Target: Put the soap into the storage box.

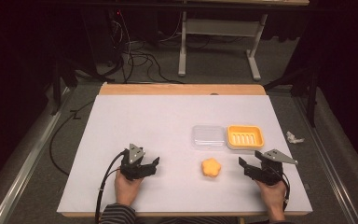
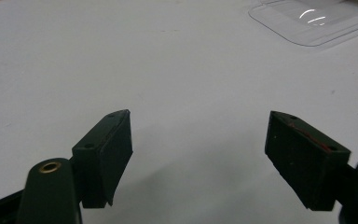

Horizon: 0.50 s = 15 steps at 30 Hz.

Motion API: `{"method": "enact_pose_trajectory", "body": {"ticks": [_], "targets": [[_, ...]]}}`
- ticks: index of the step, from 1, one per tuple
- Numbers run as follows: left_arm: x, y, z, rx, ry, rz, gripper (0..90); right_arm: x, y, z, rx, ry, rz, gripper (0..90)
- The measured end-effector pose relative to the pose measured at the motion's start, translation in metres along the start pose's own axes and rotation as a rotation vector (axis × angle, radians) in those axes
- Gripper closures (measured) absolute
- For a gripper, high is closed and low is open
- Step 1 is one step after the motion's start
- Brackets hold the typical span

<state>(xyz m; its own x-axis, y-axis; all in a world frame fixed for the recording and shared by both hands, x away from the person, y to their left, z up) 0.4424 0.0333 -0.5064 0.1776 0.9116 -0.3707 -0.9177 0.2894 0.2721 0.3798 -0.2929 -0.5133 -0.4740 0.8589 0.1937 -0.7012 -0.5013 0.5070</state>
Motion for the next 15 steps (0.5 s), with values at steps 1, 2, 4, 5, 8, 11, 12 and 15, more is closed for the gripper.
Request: {"method": "enact_pose_trajectory", "body": {"ticks": [1, 2, 4, 5, 8, 11, 12, 15], "targets": [[0.0, 0.0, 0.0, 0.0, 0.001, -0.001, 23.8, 0.0, 0.0, 0.0, 0.0, 0.0, 0.0, 24.9], [0.0, 0.0, 0.0, -0.001, -0.003, 0.0, 23.8, 0.003, 0.001, 0.0, -0.005, -0.004, 0.009, 24.5], [0.0, 0.0, 0.0, -0.001, -0.002, 0.001, 23.8, 0.004, 0.002, 0.0, -0.004, -0.008, 0.01, 24.4], [0.0, 0.0, 0.0, -0.002, -0.002, 0.001, 23.8, 0.006, 0.001, 0.0, 0.004, -0.006, 0.018, 24.1], [0.0, 0.0, 0.0, 0.0, -0.005, 0.002, 23.9, 0.009, 0.001, -0.001, 0.009, -0.003, 0.022, 24.0], [0.0, 0.0, 0.0, 0.001, -0.005, 0.001, 24.0, 0.013, 0.001, 0.0, 0.009, 0.004, 0.029, 24.0], [0.0, 0.0, 0.0, 0.0, -0.005, 0.001, 24.0, 0.014, 0.001, -0.001, 0.012, 0.004, 0.034, 23.8], [0.0, 0.0, 0.0, 0.0, -0.005, -0.001, 24.0, 0.017, 0.001, -0.002, 0.024, 0.009, 0.039, 23.2]]}}
Point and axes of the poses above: each handheld gripper's, and its own axes: y roughly backward along the jaws, z roughly out of its top, x roughly to its left, the point moved 9 cm from there along -y, roughly forward along the jaws, and after that the axes turned 13 degrees about z, right-handed, at the moved point
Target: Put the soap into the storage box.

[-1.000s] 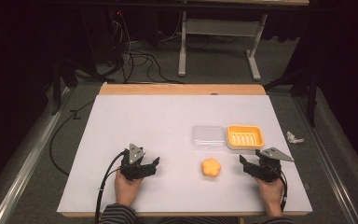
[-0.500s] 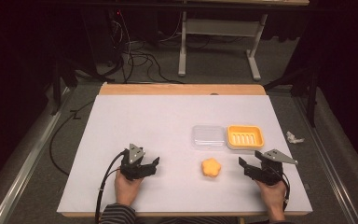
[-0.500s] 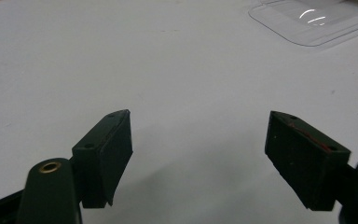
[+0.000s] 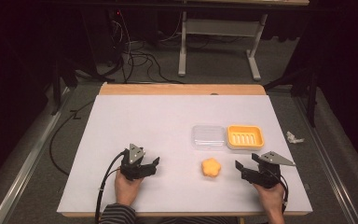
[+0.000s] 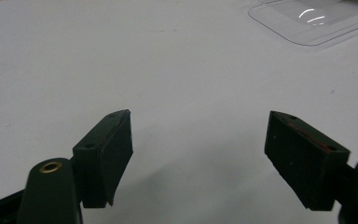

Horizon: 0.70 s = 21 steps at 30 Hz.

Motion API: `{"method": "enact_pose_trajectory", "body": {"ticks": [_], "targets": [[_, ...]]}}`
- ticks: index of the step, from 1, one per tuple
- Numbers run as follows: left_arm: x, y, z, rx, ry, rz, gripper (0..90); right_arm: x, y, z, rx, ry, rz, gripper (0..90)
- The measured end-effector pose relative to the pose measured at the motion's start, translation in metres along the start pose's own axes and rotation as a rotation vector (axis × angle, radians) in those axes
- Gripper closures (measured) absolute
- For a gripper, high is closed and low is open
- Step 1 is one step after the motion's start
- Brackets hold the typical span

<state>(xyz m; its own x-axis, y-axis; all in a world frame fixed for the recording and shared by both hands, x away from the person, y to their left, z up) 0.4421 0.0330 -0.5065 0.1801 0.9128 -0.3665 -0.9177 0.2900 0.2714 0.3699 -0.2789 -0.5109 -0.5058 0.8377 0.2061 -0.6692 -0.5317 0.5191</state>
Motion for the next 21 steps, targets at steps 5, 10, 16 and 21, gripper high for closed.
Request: {"method": "enact_pose_trajectory", "body": {"ticks": [5, 10, 16, 21], "targets": [[0.001, -0.001, 0.0, 0.006, 0.003, 0.001, 24.1, 0.006, -0.002, -0.002, 0.016, -0.002, 0.025, 22.8], [0.001, -0.001, 0.0, 0.006, 0.004, 0.002, 24.2, 0.012, -0.004, -0.003, 0.039, -0.005, 0.041, 22.8], [0.001, -0.001, 0.0, 0.008, 0.006, 0.003, 24.2, 0.018, -0.004, -0.002, 0.048, 0.007, 0.052, 22.7], [0.001, -0.001, 0.0, 0.005, 0.002, 0.002, 24.2, 0.026, -0.006, -0.001, 0.053, 0.026, 0.064, 21.7]]}}
Point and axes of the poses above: each handheld gripper's, and its own axes: y roughly backward along the jaws, z roughly out of its top, x roughly to its left, the point moved 9 cm from there along -y, roughly forward along the jaws, and after that the axes turned 13 degrees about z, right-handed, at the moved point
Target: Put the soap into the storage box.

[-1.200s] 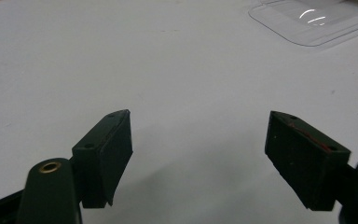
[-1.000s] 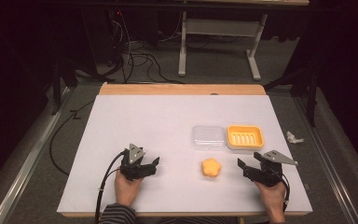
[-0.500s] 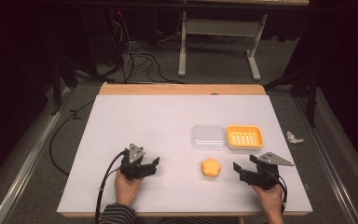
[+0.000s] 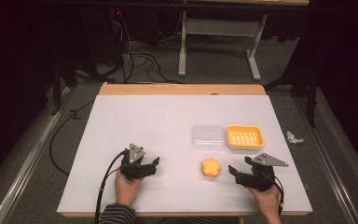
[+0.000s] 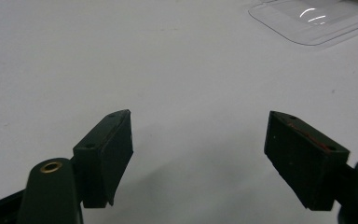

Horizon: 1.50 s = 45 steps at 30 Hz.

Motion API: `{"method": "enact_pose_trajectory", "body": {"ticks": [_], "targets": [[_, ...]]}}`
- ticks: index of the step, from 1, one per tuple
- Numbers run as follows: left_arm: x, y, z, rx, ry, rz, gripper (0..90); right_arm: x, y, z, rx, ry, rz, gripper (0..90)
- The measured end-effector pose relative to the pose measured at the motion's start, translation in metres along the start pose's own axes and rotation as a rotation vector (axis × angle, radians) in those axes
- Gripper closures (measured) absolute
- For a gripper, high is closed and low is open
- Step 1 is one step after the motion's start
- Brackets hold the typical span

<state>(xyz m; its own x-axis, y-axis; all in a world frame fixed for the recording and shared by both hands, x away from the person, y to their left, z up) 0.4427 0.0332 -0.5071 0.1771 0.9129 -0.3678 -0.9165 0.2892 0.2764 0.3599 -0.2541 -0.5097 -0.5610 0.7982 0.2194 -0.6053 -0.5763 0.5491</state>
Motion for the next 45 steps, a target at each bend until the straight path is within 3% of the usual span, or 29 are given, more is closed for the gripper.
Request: {"method": "enact_pose_trajectory", "body": {"ticks": [16, 25, 35, 45], "targets": [[0.0, 0.0, -0.001, 0.005, -0.007, 0.003, 24.3, 0.027, -0.012, 0.008, 0.047, 0.063, 0.068, 18.5], [0.0, 0.0, 0.0, 0.001, -0.005, 0.002, 24.3, 0.045, -0.031, 0.01, 0.122, 0.107, 0.128, 17.5], [0.0, 0.0, 0.0, 0.001, -0.006, 0.0, 24.3, 0.055, -0.049, 0.01, 0.18, 0.124, 0.148, 15.7], [0.0, 0.0, 0.0, -0.002, -0.006, -0.001, 24.3, 0.059, -0.067, 0.009, 0.244, 0.152, 0.129, 15.2]]}}
Point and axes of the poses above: each handheld gripper's, and its own axes: y roughly backward along the jaws, z roughly out of its top, x roughly to its left, the point moved 9 cm from there along -y, roughly forward along the jaws, and after that the axes turned 13 degrees about z, right-handed, at the moved point
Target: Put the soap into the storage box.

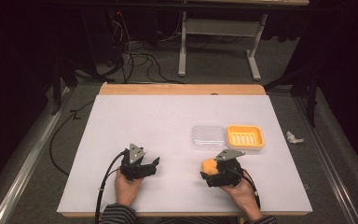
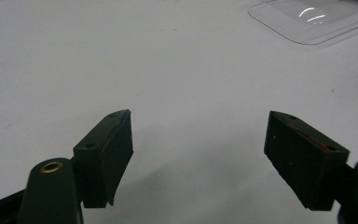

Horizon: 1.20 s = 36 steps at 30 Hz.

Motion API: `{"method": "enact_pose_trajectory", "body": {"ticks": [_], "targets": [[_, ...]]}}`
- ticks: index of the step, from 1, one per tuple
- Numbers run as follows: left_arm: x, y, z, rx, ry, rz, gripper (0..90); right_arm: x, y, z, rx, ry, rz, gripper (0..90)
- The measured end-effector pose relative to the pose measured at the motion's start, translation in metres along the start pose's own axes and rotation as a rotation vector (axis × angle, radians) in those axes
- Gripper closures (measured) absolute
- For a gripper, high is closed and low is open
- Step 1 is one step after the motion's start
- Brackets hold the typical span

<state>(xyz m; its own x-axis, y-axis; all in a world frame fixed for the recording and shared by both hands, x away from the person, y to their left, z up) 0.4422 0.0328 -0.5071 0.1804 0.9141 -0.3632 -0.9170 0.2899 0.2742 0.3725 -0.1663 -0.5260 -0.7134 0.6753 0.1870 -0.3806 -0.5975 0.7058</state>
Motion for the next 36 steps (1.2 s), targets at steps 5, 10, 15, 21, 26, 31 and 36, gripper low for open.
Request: {"method": "enact_pose_trajectory", "body": {"ticks": [5, 10, 15, 21, 26, 31, 36], "targets": [[0.0, 0.0, 0.0, 0.0, -0.001, -0.001, 24.3, 0.0, -0.006, -0.001, 0.033, 0.004, -0.014, 15.2], [0.0, 0.0, 0.0, 0.003, 0.001, -0.002, 24.3, 0.0, -0.012, -0.003, 0.065, -0.002, -0.019, 15.4], [0.0, 0.0, 0.0, 0.002, 0.001, 0.0, 24.3, -0.001, -0.014, -0.004, 0.074, 0.006, -0.026, 16.7], [0.0, 0.0, 0.0, 0.005, 0.0, 0.001, 24.3, -0.003, -0.015, -0.006, 0.095, 0.018, -0.031, 20.3], [0.0, 0.0, 0.0, 0.004, 0.0, 0.001, 24.3, -0.006, -0.015, -0.006, 0.092, 0.015, -0.03, 25.7], [0.001, 0.0, 0.0, 0.007, 0.0, 0.002, 24.3, -0.007, -0.014, -0.007, 0.094, 0.013, -0.024, 26.7], [0.001, 0.0, 0.0, 0.007, 0.0, 0.002, 24.4, -0.007, -0.014, -0.006, 0.09, 0.02, -0.022, 26.9]]}}
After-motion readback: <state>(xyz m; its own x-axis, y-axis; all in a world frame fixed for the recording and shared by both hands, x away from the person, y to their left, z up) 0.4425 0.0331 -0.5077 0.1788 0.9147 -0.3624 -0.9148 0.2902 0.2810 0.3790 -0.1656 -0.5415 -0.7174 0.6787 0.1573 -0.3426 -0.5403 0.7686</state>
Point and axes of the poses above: each handheld gripper's, and its own axes: y roughly backward along the jaws, z roughly out of its top, x roughly to its left, the point moved 9 cm from there along -y, roughly forward along the jaws, and after that the axes turned 13 degrees about z, right-handed, at the moved point
